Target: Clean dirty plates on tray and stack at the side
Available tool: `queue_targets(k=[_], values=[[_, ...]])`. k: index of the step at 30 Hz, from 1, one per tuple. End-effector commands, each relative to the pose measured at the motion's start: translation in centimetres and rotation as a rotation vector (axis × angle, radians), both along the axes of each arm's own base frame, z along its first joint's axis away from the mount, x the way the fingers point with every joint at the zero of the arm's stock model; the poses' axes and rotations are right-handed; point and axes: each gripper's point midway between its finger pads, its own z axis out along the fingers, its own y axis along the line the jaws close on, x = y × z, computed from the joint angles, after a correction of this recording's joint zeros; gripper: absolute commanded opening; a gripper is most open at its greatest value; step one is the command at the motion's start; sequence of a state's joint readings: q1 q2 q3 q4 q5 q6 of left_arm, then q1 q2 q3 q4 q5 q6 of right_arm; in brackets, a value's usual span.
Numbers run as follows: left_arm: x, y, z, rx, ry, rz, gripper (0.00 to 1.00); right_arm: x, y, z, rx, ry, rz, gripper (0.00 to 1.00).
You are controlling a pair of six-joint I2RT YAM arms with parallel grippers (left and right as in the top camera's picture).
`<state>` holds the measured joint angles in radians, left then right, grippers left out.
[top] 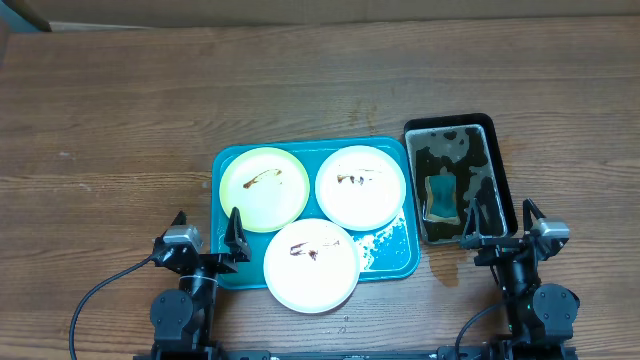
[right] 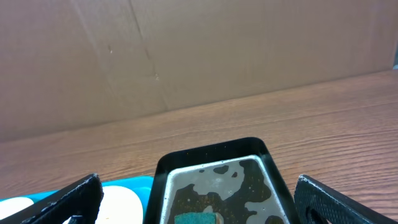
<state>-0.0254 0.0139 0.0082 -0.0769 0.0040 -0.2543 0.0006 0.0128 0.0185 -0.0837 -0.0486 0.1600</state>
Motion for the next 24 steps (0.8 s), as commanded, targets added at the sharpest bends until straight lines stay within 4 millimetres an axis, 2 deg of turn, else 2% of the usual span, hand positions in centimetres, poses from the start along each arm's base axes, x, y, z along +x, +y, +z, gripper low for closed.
queue_targets(k=[1,7,13,19,24], values=[[0.0,-0.2,0.1,0.013,-0.006,-0.018,1.0,0.0,0.2,-0.2,0.005,-0.003,0.014,1.0],[-0.7,-1.0,0.5,0.009,0.055,-0.06,1.0,-0.1,0.2,-0.2,0.054,0.014,0.013,1.0],[-1.8,-1.0,2.5,0.006,0.155,-0.065,1.0,-0.8,0.2,0.2,0.063,0.097,0.011,1.0],[-2.6,-1.2,4.1,-0.063,0.34,-0.063,1.0,-2.0,0.4,2.0,0.155,0.233,0.003,1.0],[-3.1,-1.5,4.7,-0.09,0.56,-0.064,1.0,-2.3,1.2,3.4,0.175,0.358,0.039,1.0]])
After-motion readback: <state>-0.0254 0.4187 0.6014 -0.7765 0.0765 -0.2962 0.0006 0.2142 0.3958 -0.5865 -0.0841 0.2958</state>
